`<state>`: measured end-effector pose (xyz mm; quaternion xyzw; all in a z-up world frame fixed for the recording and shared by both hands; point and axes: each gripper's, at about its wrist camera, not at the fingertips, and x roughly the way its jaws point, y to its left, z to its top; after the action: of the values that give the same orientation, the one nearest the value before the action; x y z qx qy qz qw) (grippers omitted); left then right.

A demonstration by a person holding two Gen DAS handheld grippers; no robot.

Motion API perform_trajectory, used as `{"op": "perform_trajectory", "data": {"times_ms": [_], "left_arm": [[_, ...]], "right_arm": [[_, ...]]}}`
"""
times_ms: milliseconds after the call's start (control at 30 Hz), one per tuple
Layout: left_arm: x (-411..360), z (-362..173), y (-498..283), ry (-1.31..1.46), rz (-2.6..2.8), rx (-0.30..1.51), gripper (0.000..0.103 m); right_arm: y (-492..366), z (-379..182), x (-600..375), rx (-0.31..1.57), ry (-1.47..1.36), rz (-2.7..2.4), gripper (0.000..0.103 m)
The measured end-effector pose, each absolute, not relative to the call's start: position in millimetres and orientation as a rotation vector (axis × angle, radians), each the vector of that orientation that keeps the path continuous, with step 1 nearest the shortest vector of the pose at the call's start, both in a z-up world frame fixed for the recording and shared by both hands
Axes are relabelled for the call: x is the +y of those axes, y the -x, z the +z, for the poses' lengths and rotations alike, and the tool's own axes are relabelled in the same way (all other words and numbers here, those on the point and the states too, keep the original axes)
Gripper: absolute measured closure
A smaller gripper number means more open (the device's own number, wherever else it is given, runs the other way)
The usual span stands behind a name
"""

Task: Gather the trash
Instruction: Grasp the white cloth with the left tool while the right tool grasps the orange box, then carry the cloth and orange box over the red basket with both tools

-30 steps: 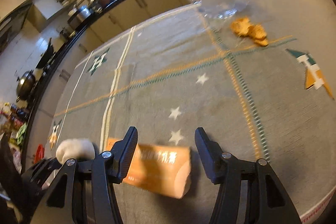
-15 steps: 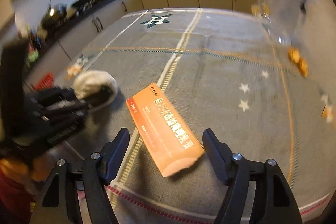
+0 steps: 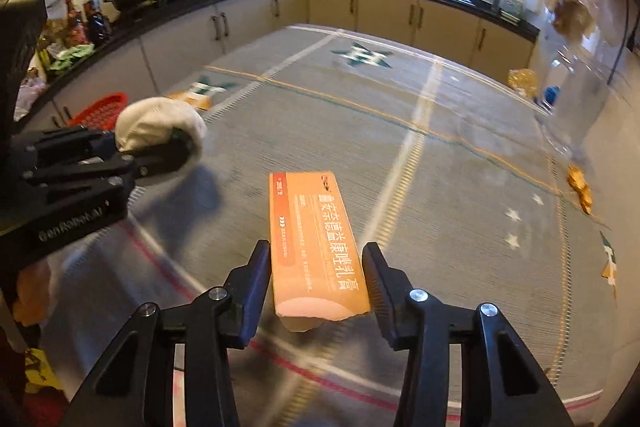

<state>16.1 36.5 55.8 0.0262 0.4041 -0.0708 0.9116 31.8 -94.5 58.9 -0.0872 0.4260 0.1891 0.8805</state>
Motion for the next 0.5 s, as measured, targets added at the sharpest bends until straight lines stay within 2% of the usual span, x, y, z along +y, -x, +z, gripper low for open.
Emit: {"op": "perform_trajectory", "data": {"times_ms": [500], "left_arm": [[134.4,69.1,13.5,0.047,-0.007,0.787,0.074]], "right_arm": [[-17.3,81.3,5.4,0.871,0.186,0.574,0.054]]}}
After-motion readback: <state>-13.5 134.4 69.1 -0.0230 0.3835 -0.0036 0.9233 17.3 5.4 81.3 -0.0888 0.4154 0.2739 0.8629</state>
